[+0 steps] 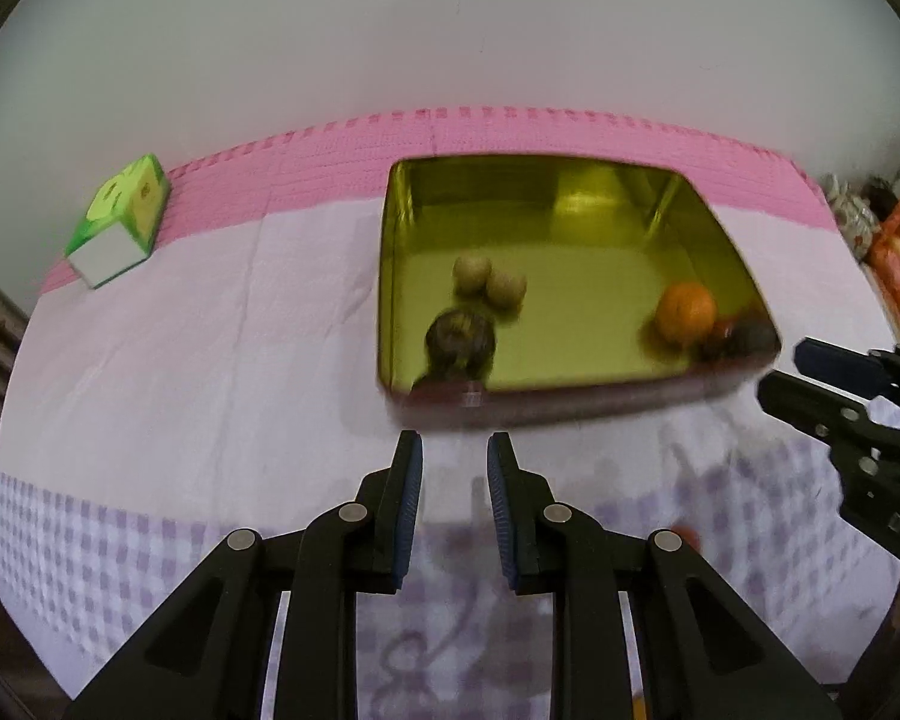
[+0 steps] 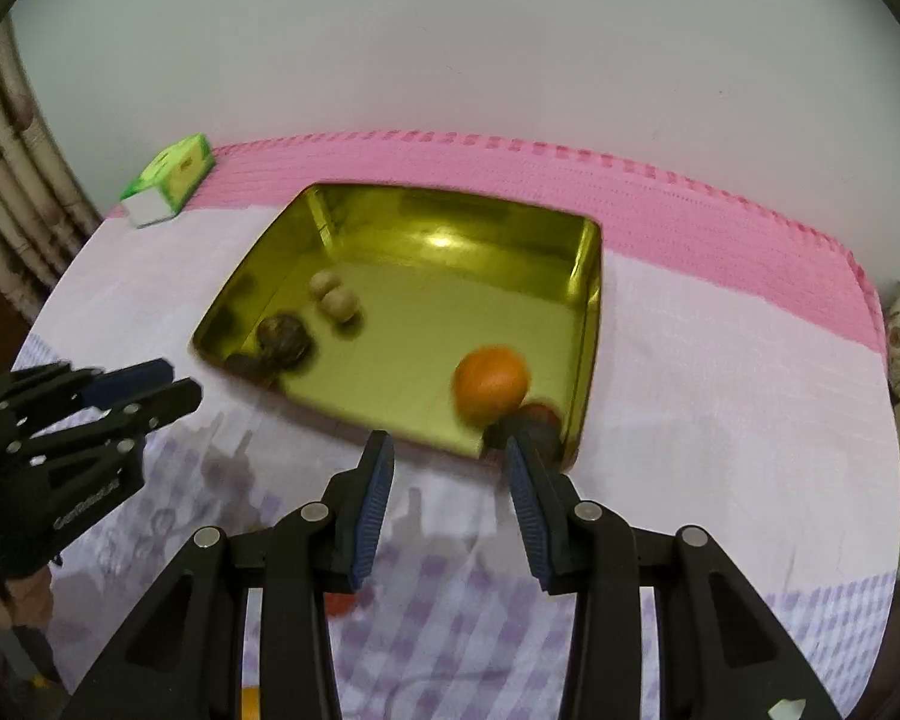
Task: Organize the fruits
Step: 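Withdraw both open grippers toward the red tomato and green-brown fruit, then grasp the red tomato with the right gripper while the left grasps a green-brown fruit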
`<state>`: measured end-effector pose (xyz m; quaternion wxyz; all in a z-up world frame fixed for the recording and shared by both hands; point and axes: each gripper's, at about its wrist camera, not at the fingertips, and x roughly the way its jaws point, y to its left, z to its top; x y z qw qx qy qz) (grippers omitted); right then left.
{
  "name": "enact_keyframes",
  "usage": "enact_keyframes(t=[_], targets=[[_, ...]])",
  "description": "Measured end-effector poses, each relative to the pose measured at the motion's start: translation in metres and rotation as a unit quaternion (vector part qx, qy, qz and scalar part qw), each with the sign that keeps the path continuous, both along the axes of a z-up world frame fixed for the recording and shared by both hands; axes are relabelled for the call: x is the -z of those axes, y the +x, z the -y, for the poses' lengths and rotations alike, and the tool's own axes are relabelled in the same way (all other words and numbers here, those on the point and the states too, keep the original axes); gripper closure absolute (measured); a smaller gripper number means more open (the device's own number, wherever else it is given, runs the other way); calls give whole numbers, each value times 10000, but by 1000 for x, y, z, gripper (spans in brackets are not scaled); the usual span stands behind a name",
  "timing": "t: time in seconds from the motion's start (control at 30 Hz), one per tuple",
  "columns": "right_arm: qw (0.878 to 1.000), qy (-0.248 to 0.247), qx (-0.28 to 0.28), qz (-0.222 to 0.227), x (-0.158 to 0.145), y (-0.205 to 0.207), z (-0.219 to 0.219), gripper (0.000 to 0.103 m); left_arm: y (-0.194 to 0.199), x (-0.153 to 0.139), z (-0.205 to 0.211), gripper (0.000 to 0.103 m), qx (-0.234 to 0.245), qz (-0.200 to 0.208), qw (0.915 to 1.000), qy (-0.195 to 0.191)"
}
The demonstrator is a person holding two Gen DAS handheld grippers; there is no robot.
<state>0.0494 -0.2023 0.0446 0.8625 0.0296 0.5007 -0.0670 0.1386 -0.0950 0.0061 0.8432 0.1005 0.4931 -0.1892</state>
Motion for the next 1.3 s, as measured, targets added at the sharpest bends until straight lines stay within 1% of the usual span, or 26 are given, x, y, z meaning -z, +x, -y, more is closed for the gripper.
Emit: enact_keyframes(t=[0.2, 0.33, 0.4, 0.5, 0.8, 1.1, 1.17, 1.3], targets=[[9992, 228, -107, -295, 23, -40, -19, 65, -32, 23, -17, 79, -61, -234, 9997, 64], [9980, 422, -120, -453, 39, -55, -26, 65, -50, 36, -24, 79, -56, -329, 9993, 164], [9975, 475, -133, -497, 45, -59, -30, 65, -51, 41, -27, 79, -92, -377, 9990, 201], [9969, 538, -181, -546, 50, -57, -36, 65, -51, 44, -28, 79, -132, -415, 9989, 195], [9956, 512, -320, -716, 67, -43, -49, 65, -43, 50, -27, 79, -146, -531, 9983, 199], [9956, 370, -403, -757, 78, -33, -57, 65, -41, 54, -28, 79, -114, -575, 9981, 182], [9958, 312, -432, -749, 79, -31, -60, 67, -41, 56, -26, 79, -90, -584, 9981, 169], [9959, 186, -493, -733, 79, -29, -63, 74, -44, 56, -26, 79, -39, -585, 9981, 184]])
